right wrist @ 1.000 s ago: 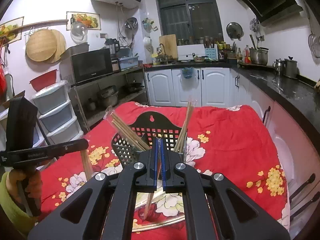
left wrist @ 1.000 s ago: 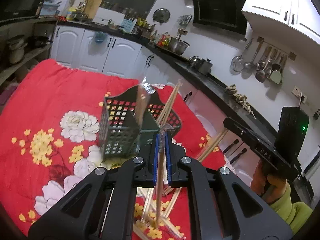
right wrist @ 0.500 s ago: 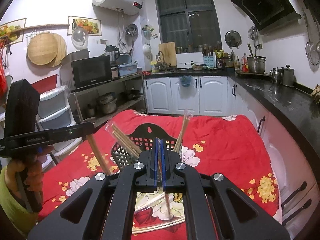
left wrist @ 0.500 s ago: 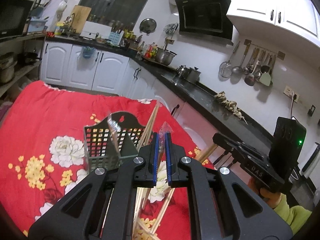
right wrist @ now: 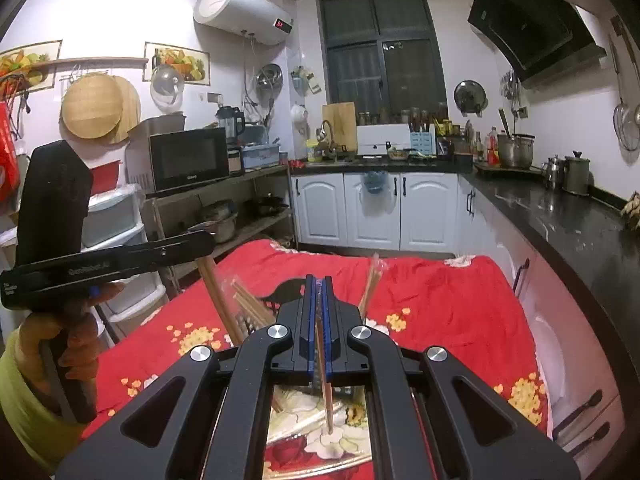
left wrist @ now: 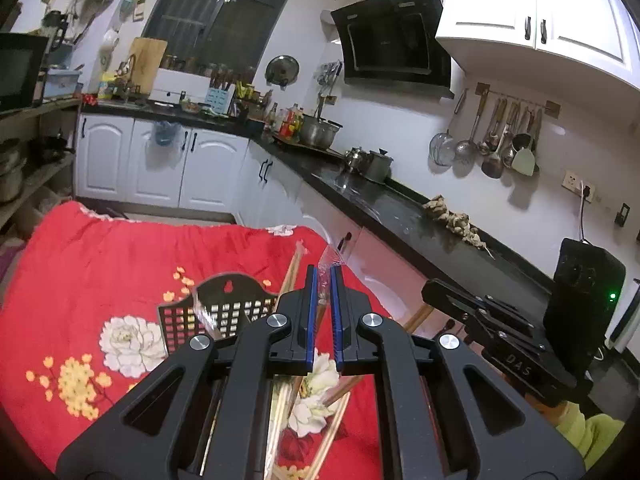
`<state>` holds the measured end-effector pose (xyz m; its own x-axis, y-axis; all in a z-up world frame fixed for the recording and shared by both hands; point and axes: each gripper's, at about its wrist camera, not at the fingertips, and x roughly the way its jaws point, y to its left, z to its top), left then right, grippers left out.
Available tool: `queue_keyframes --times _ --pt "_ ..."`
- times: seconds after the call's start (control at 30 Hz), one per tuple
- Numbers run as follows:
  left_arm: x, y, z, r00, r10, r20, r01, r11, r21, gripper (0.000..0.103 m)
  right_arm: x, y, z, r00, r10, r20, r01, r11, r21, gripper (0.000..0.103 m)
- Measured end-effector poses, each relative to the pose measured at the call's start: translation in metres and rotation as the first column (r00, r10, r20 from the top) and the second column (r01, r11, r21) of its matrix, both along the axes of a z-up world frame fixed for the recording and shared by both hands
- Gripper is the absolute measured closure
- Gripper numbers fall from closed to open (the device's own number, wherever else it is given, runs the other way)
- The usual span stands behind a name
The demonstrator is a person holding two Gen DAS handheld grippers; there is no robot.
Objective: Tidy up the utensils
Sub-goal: 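Lift the held chopsticks with both tools and carry them above the caddy, then lower the chopsticks into the caddy and open both tools to release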
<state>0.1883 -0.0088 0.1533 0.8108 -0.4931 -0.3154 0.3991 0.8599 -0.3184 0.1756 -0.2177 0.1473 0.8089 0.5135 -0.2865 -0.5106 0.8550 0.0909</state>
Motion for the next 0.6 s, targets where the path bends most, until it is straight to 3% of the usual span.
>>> queue_keyframes --times 0.6 --pt "0.017 0.002 0.047 0.989 0.072 0.128 -0.074 0.997 0.01 0.099 0.015 0.008 0.057 0.985 -0.021 0.169 0.013 0.999 0.046 0.1"
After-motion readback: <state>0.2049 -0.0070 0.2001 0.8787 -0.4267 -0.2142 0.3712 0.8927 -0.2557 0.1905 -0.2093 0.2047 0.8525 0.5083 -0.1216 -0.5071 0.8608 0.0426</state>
